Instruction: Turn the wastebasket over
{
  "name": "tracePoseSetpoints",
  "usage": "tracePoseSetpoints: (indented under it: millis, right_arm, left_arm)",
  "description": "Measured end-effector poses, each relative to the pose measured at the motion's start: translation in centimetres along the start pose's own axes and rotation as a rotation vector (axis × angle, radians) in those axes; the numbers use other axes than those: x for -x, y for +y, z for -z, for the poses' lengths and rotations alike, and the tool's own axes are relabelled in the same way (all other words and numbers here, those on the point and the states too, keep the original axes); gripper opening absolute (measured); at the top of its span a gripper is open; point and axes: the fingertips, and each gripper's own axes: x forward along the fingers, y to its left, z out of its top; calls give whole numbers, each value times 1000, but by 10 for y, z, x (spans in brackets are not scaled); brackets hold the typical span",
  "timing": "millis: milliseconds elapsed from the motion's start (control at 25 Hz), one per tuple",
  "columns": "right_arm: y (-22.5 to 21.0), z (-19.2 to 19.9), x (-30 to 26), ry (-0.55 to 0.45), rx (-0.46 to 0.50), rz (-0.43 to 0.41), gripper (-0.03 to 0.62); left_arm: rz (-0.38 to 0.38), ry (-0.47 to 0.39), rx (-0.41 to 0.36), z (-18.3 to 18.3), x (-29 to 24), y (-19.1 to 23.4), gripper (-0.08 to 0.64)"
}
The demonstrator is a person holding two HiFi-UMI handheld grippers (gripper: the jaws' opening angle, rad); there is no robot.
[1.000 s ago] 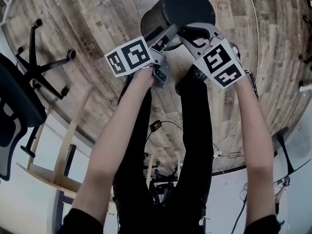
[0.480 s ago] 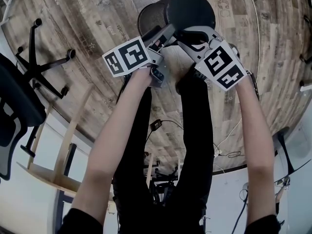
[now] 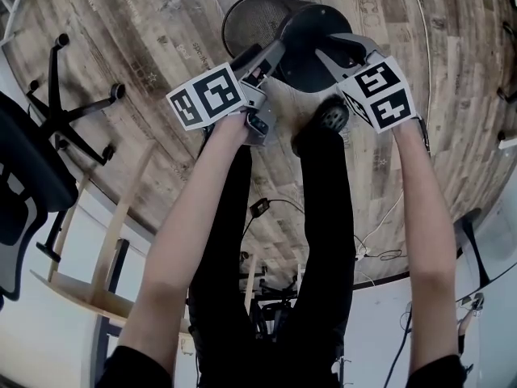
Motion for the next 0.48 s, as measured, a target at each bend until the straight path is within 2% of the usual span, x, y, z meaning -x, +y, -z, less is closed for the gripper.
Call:
tracePoseSetpoints:
  millis: [120,360,480]
  right_arm:
    - [6,8,-7,29,13,-6,126]
    - [11,3,-13,3,-10,-2,127]
    - [13,-2,-18,-5,-13,-6,127]
  left_arm:
    - [1,7,-20,-1,0,1,275]
    - [26,46,-85,-1,5,4,293]
    - [14,65,-124,1,8,9,298]
